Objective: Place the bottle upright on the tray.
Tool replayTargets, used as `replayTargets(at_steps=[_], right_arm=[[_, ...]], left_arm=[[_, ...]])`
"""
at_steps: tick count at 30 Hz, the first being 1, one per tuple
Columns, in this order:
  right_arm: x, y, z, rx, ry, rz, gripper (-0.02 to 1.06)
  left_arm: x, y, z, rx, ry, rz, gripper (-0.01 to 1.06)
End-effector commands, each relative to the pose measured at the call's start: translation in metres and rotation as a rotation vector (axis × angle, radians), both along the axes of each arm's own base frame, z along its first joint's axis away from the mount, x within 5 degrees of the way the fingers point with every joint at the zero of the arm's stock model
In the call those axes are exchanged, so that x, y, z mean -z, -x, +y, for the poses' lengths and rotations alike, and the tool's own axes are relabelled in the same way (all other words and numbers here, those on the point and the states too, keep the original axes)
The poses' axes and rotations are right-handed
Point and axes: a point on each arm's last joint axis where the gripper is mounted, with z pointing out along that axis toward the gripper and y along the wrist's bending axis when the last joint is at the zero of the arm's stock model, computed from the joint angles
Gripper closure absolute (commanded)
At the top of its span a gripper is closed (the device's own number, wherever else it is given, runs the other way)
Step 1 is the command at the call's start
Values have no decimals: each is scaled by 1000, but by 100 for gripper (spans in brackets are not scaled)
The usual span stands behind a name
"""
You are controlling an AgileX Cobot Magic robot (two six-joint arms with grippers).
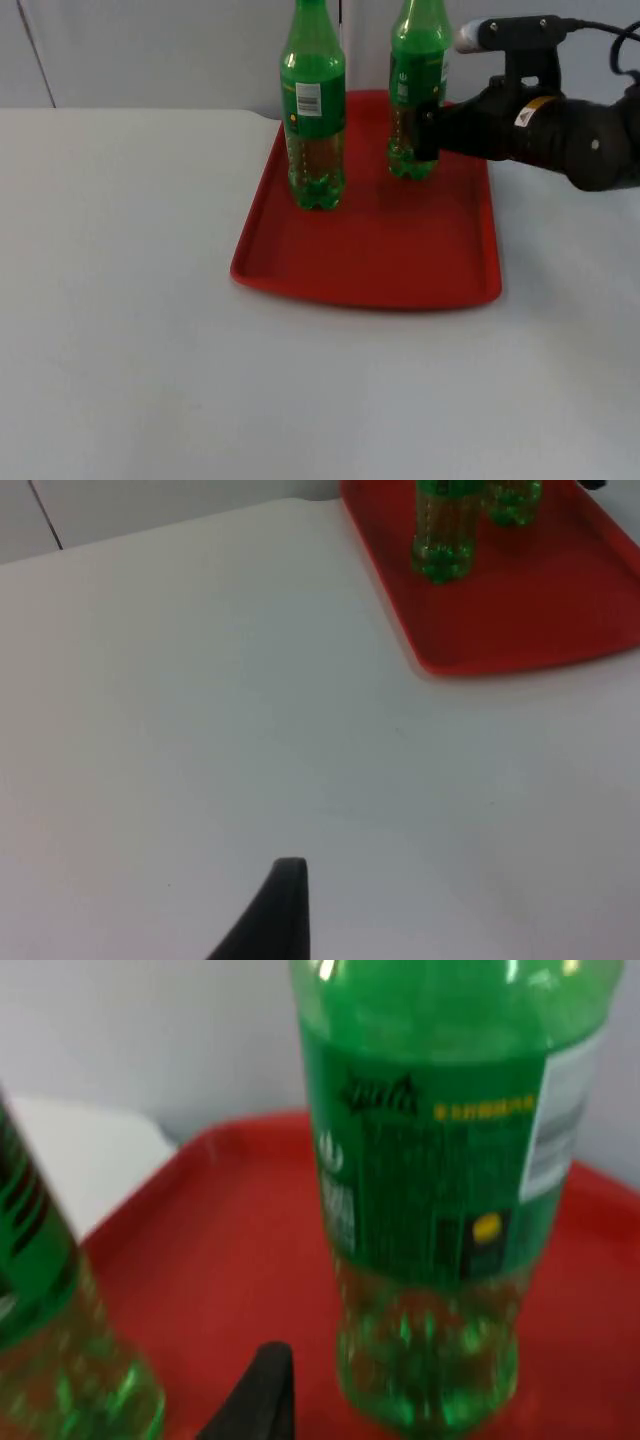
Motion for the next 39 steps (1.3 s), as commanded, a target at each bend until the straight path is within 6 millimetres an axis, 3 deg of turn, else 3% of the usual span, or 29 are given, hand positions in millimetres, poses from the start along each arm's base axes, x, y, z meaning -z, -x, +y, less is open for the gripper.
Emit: replayTargets(at_steps=[1,2,7,21,33,39], right_arm=[[-26,17,-5,-15,33,87,-1],[-26,17,-5,-15,33,87,-1],[-62,38,-12,-46,84,211,-1],[-117,78,-24,-92,155,425,-1],[-172,116,-39,-120,167,427,-1],[-188,141,-50,-125,159,375,-1]], left_arm=[[1,-1,1,1,-2,-10,0],[1,-1,1,1,-2,-10,0],[1,-1,1,1,-2,-10,0],[1,-1,1,1,-2,-10,0],[1,-1,1,1,-2,-10,0],[1,-1,1,1,-2,-10,0]])
